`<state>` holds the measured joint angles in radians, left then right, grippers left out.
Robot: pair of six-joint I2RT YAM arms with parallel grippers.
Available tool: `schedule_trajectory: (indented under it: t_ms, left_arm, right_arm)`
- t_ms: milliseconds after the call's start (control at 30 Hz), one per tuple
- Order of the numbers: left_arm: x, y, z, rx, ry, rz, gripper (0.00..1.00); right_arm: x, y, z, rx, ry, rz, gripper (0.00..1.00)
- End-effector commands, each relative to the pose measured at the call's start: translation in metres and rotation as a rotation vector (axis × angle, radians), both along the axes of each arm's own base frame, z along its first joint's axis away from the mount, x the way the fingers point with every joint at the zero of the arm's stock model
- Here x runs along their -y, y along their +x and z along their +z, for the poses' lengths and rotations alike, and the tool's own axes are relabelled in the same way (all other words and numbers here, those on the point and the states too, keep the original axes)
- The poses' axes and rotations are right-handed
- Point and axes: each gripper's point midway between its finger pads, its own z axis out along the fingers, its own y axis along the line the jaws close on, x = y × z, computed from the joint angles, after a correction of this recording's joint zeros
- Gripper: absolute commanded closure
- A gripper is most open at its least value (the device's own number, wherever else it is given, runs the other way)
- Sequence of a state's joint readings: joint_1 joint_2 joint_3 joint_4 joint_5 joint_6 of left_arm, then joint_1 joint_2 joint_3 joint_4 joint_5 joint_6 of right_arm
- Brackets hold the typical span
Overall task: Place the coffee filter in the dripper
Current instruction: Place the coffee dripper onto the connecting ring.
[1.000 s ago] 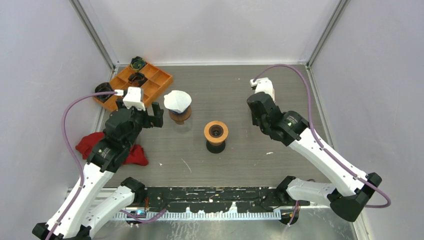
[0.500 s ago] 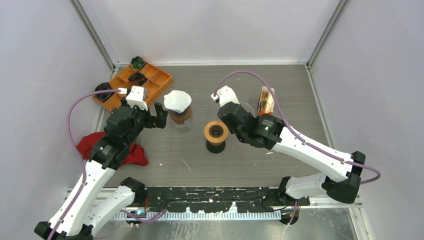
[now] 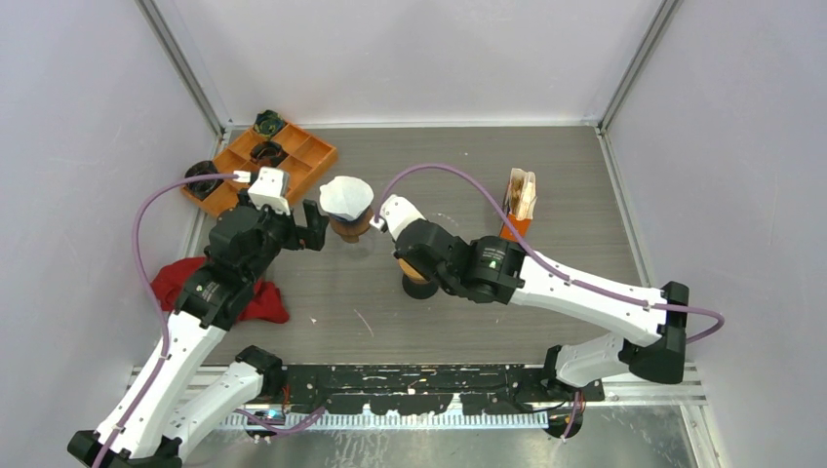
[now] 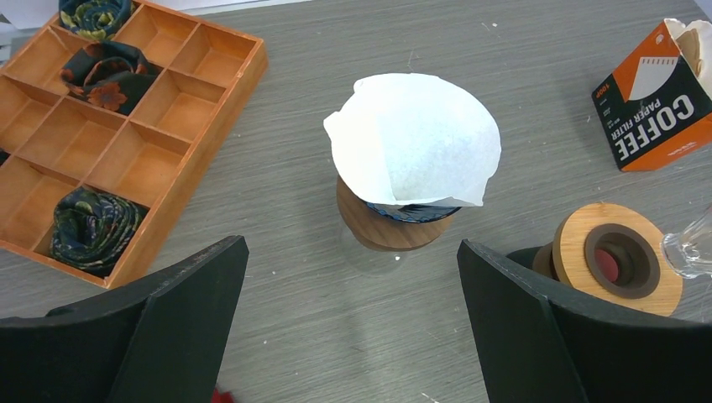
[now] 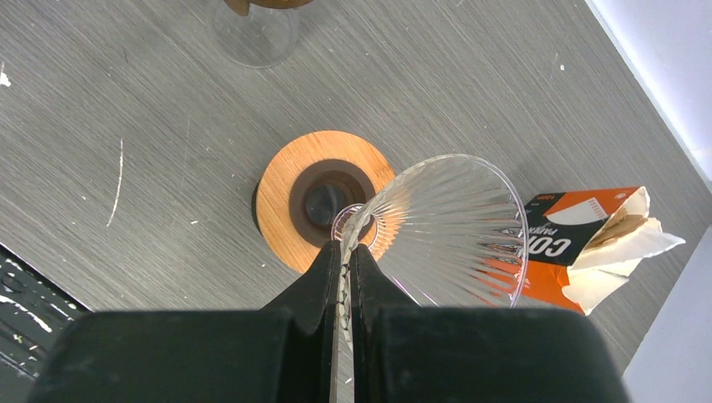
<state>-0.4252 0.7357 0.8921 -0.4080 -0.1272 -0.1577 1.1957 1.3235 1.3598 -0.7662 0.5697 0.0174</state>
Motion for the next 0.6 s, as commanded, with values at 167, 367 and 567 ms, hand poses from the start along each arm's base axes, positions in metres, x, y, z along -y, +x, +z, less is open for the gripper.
schedule_trajectory:
  t_ms: [167,367,567]
  left_arm:
    - [-0.001,0.009,0.013,0.06,0.0,0.012,0.01]
    - [-0.001,0.009,0.011,0.057,0.006,0.01,0.01]
    - [0.002,0.008,0.013,0.055,0.0,-0.006,0.01]
  right_arm:
    - [-0.03,0.009,0.01,0.059,0.037,0.083,0.99]
    - [-0.033,0.012,-0.005,0.054,-0.01,0.089,0.99]
    - [-0.032,0.013,-0.019,0.046,-0.051,0.085,0.99]
